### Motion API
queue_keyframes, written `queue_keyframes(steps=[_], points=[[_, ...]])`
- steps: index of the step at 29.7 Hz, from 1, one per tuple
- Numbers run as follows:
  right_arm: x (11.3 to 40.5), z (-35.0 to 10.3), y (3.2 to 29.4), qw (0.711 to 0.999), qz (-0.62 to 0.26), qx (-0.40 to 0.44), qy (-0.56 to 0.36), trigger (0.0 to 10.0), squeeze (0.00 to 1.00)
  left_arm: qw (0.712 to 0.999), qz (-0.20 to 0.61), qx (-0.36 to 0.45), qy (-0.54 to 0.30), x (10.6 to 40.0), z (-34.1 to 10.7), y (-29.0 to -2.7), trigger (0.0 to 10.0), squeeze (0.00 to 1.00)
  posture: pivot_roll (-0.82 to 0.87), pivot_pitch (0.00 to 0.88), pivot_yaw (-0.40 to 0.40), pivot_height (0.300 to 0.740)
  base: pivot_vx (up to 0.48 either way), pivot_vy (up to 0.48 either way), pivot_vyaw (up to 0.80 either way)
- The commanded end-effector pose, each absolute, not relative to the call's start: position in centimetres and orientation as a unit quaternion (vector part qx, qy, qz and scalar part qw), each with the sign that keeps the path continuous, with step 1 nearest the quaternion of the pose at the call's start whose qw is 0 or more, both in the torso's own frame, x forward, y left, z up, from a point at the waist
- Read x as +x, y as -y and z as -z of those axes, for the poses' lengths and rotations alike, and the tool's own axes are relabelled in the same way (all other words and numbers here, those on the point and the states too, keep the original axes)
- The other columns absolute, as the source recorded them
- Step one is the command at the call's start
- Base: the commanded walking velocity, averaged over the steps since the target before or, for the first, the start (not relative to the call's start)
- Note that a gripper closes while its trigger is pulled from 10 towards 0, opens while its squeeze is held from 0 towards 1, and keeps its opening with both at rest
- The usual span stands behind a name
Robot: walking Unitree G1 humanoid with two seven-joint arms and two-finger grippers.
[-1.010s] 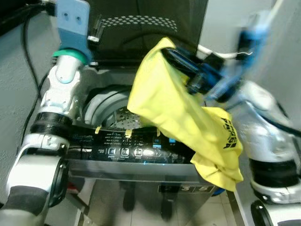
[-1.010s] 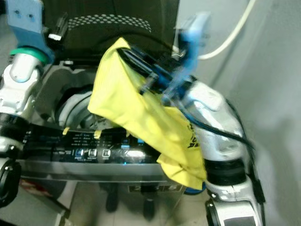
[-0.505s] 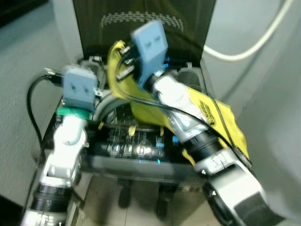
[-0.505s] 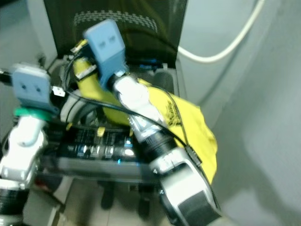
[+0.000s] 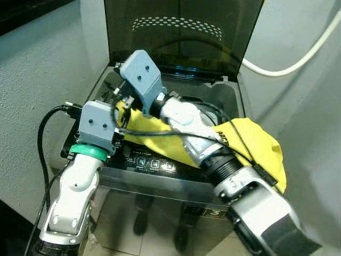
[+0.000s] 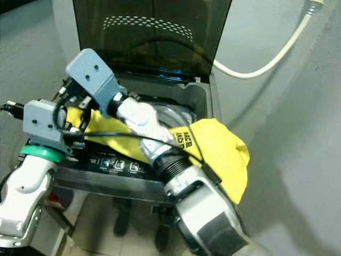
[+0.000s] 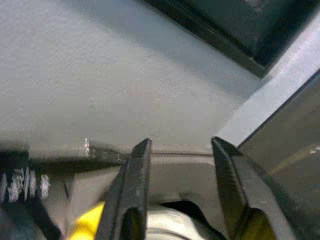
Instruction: Clothes washing
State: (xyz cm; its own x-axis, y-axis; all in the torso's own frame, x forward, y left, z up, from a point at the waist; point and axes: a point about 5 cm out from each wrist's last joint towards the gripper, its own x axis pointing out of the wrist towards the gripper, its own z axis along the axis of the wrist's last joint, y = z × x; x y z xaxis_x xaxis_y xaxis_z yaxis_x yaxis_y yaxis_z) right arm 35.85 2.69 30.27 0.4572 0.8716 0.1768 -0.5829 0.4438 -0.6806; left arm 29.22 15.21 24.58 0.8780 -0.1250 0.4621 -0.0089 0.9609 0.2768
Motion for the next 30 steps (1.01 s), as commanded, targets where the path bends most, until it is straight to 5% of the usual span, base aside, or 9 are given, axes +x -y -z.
queue_keyframes(steps=[1,4,5,7,11,18,22,25,30], points=[[35.8,-28.4,-3.2,0.782,-0.466,-0.339,0.237,10.0,1.0,0.956,0.04,0.127,0.263,28.7,-25.4,-14.5,10.0,0.0,0.13,0.046,-0.008,0.74,0.0,0.0,0.0],[36.2,-28.3,-2.9,0.776,-0.445,-0.379,0.238,10.0,1.0,0.956,0.042,0.125,0.262,28.6,-25.4,-14.3,10.0,0.0,0.13,0.046,-0.008,0.74,0.0,0.0,0.0],[36.8,-28.6,-2.3,0.783,-0.407,-0.403,0.245,10.0,0.0,0.957,0.045,0.121,0.26,28.6,-25.3,-14.1,10.0,0.0,0.12,0.041,-0.005,0.74,0.0,0.0,0.0],[37.4,-29.2,-1.6,0.799,-0.367,-0.404,0.251,10.0,0.0,0.958,0.048,0.119,0.258,28.5,-25.3,-13.9,10.0,0.0,0.11,0.049,-0.009,0.74,0.0,0.0,0.0],[38.0,-29.2,3.6,0.867,-0.374,-0.255,0.209,10.0,0.0,0.959,0.052,0.113,0.254,28.0,-25.3,-13.6,10.0,0.0,0.12,0.05,-0.019,0.74,0.0,0.0,0.0],[36.2,-23.5,8.5,0.803,-0.463,-0.354,0.124,10.0,0.0,0.961,0.053,0.112,0.246,27.9,-25.3,-13.7,10.0,0.0,0.11,0.041,-0.017,0.74,0.0,0.0,0.0],[36.4,-24.0,10.8,0.837,-0.43,-0.314,0.124,10.0,0.0,0.96,0.056,0.113,0.248,28.1,-25.5,-13.6,10.0,0.0,0.12,0.046,-0.018,0.74,0.0,0.0,0.0],[37.4,-26.7,14.7,0.928,-0.308,-0.138,0.158,10.0,0.0,0.96,0.056,0.116,0.249,28.0,-25.5,-13.6,10.0,0.0,0.12,0.032,-0.019,0.74,0.0,0.0,0.0],[34.6,-27.6,18.7,0.931,-0.3,0.045,0.203,10.0,0.0,0.96,0.052,0.12,0.247,27.8,-25.7,-13.8,10.0,0.0,0.13,0.052,-0.027,0.74,0.0,0.0,0.0]])
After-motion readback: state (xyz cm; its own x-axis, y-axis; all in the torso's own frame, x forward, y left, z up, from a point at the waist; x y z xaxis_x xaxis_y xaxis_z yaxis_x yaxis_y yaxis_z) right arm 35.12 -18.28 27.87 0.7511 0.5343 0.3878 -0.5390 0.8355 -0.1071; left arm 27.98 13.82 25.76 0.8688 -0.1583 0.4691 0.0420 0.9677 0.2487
